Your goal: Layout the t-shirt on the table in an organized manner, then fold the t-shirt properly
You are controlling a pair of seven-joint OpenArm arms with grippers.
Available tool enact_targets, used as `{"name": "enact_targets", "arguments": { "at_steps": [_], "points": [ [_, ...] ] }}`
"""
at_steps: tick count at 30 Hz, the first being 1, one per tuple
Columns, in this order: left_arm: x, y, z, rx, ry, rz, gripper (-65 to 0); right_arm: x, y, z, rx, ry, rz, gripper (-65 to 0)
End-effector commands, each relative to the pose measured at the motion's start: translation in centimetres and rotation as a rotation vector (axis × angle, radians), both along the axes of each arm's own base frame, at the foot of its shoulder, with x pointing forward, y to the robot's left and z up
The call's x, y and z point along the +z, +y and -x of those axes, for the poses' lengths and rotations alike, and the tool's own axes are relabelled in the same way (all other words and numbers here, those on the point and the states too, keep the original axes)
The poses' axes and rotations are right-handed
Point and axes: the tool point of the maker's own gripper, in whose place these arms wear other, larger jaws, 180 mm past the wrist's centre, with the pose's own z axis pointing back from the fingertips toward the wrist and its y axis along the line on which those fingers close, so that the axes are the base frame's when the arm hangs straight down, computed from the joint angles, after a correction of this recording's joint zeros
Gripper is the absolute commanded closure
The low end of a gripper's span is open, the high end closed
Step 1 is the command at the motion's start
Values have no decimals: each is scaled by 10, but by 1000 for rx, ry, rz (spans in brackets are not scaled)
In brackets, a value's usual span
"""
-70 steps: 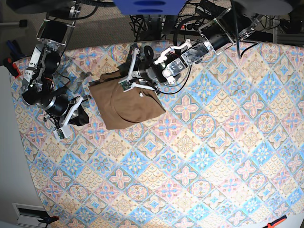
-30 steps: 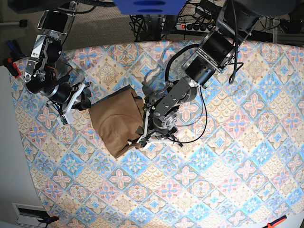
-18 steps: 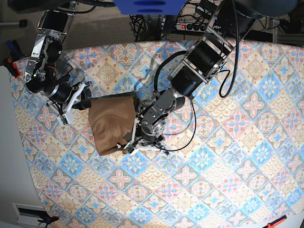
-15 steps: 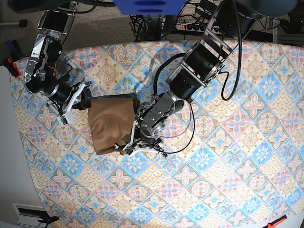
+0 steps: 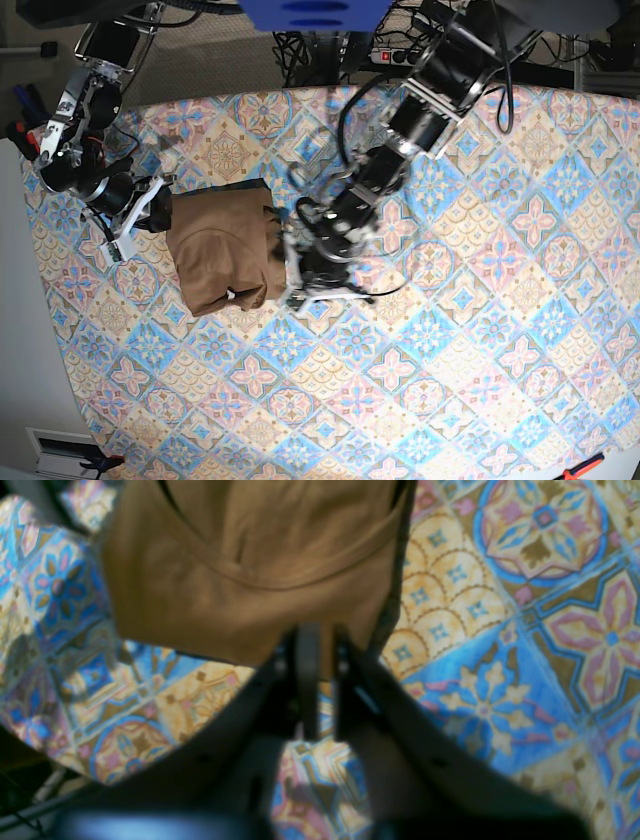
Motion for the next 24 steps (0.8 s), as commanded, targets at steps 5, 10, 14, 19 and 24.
{"name": "enact_targets", "arguments": {
  "at_steps": [5,10,14,19,24],
  "points": [
    [32,41,15,40,-111,26,0,17,0,-10,11,-65,-2,0],
    [36,79,42,115,-116,47,0,20,1,-11,14,-76,3,0],
    [40,90,80,112,-108,57,0,22,3,-5,21,-80,14,0],
    [34,94,135,105,-22,58,0,-4,-10,32,-21,21,23,0],
    [15,99,172,99,65,45,0,-12,-38,56,-108,66,44,0]
  ]
}}
